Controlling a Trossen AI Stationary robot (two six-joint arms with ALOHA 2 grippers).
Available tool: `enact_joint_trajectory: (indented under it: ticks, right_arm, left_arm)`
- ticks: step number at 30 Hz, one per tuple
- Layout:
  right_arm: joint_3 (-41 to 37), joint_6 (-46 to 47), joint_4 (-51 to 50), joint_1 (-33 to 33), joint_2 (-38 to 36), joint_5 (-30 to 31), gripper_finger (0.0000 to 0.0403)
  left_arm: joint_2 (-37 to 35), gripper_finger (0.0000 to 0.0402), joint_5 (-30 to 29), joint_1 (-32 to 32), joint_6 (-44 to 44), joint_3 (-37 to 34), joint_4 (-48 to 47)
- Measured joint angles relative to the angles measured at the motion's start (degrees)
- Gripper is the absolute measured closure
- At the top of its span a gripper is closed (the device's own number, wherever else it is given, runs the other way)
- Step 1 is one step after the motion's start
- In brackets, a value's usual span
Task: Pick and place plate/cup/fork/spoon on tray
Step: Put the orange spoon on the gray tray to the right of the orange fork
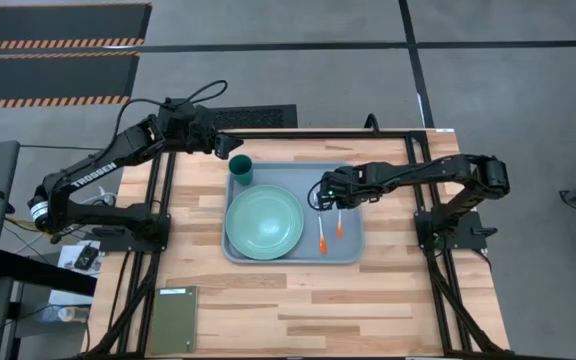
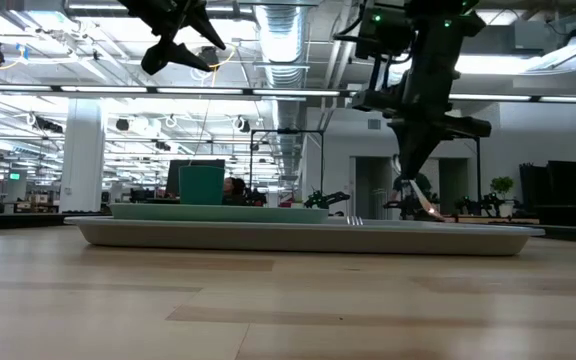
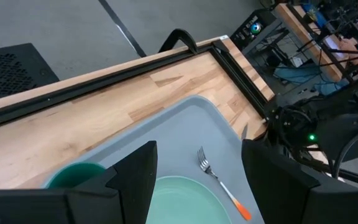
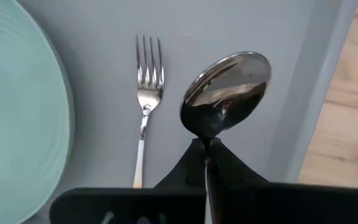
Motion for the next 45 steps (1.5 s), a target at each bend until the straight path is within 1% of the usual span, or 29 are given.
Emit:
enact_joint_trajectory:
  ticks: [5,8,12,33,39,45]
  right_arm:
    - [0.0,-1.2,2.5,-1.1,1.1,-0.9,0.0395]
    - [0.1,-2.3,4.8,-2.1,3.1,-2.1,0.0395]
    - [0.8,-3.8,4.7,-2.9,4.8,-3.4,0.0395]
    - [1.0,-4.2,4.8,-3.1,4.6,-2.7,0.0395]
    - [-0.6,-1.8,4.8,-2.3,4.7,-1.7,0.0395]
    - [-1.1,-1.6,5.4,-1.9,4.7,-1.5,0.0395]
  left_arm:
    - [0.0,0.0181,0.0,0.0,0.0,0.0,0.0]
    - [0.0,0.0181,0.0,0.0,0.1,0.0,0.0]
    - [0.0,0.0181,0.0,0.0,0.1,0.0,0.0]
    - [0.0,0.0181,0.0,0.0,0.1,0.0,0.1]
    - [0.0,0.0181,-0.1,0.0,0.1,0.0,0.0]
    - [0.0,0.0181,-0.3,0.0,0.1,0.0,0.1]
